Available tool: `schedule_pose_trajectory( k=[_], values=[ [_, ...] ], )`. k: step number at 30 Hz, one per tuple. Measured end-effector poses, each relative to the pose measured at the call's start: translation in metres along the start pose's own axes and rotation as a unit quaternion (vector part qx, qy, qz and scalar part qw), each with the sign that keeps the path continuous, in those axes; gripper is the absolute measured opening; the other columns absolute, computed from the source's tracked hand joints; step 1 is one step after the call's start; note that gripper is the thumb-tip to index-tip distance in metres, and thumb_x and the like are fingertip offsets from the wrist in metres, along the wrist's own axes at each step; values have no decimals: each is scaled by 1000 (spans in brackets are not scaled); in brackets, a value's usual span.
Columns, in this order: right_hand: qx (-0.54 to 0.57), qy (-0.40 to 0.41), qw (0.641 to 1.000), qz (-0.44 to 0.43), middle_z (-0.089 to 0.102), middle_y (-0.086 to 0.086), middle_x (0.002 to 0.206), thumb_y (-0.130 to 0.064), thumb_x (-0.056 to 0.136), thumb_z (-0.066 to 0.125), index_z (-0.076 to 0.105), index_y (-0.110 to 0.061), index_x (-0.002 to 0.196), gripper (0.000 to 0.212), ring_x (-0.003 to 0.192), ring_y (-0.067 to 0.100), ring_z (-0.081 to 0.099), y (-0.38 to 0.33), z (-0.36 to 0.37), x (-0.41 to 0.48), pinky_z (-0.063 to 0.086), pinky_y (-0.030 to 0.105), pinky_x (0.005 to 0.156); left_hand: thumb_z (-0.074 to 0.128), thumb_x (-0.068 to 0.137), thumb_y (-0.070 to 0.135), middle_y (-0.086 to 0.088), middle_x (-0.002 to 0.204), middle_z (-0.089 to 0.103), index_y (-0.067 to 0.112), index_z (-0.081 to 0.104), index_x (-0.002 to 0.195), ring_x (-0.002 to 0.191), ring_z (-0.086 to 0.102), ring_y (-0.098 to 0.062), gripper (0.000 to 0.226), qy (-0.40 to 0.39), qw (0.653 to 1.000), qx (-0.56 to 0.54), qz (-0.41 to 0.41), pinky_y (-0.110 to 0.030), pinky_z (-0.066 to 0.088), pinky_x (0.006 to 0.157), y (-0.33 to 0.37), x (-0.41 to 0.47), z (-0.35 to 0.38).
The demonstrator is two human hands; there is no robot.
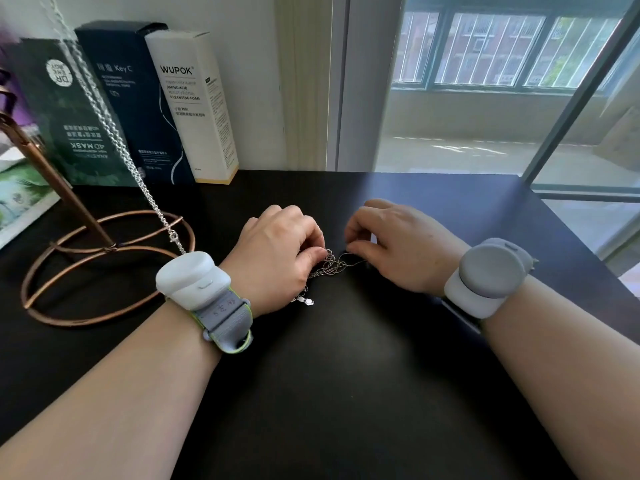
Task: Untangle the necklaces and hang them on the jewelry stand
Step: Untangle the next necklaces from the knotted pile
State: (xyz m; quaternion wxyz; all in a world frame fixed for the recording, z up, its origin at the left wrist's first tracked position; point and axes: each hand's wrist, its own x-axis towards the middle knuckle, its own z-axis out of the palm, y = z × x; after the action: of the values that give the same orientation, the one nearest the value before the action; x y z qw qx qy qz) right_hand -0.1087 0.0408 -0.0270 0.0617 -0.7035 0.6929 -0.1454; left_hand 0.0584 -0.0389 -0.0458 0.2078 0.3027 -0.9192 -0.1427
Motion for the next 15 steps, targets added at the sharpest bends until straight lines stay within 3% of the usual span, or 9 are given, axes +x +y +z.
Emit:
schedule_pose_trajectory(
  k=[3, 6, 8, 10, 12, 15],
  values=[
    [8, 14, 1000, -5, 44, -13, 95, -30, 90, 57, 63, -28, 113, 24, 82, 7, 44, -1, 2, 0, 43, 27, 82, 55, 91, 27, 13, 80, 47, 27, 53, 84, 85, 43, -9, 7, 27, 999, -44, -10, -27, 31, 82, 2, 0, -2],
    [16, 7, 1000, -21, 43, -15, 95, -28, 89, 58, 67, -31, 107, 20, 89, 3, 39, -2, 4, 0, 40, 25, 83, 53, 93, 21, 13, 72, 54, 20, 52, 86, 69, 51, 0, 6, 62, 987, -141, -43, -11, 36, 66, 7, -1, -7],
    [21, 8, 999, -25, 44, -15, 94, -27, 88, 59, 68, -32, 98, 14, 93, 2, 36, -2, 4, 0, 40, 26, 85, 51, 94, 20, 11, 72, 62, 17, 53, 88, 70, 57, 0, 7, 81, 975, -199, -63, -9, 41, 65, 8, -1, -8],
    [18, 1, 999, -28, 44, -14, 93, -26, 89, 58, 66, -32, 91, 9, 94, 3, 35, -3, 4, 1, 40, 27, 86, 49, 95, 20, 5, 74, 69, 16, 52, 89, 75, 64, -8, 8, 95, 959, -253, -81, -25, 50, 78, 7, -1, -6],
    [11, -11, 999, -31, 42, -14, 93, -25, 91, 55, 57, -34, 85, 11, 96, 5, 36, -4, 5, 0, 40, 26, 87, 47, 96, 20, -1, 75, 71, 16, 51, 90, 75, 69, -17, 9, 101, 941, -306, -101, -40, 54, 80, 8, 0, -5],
    [32, -3, 999, -30, 43, -12, 95, -21, 92, 52, 50, -33, 86, 14, 99, 8, 41, -4, 6, 0, 36, 21, 87, 44, 98, 15, -10, 75, 66, 9, 47, 92, 66, 71, -25, 9, 109, 905, -390, -129, -40, 58, 70, 10, 0, -6]
  ],
)
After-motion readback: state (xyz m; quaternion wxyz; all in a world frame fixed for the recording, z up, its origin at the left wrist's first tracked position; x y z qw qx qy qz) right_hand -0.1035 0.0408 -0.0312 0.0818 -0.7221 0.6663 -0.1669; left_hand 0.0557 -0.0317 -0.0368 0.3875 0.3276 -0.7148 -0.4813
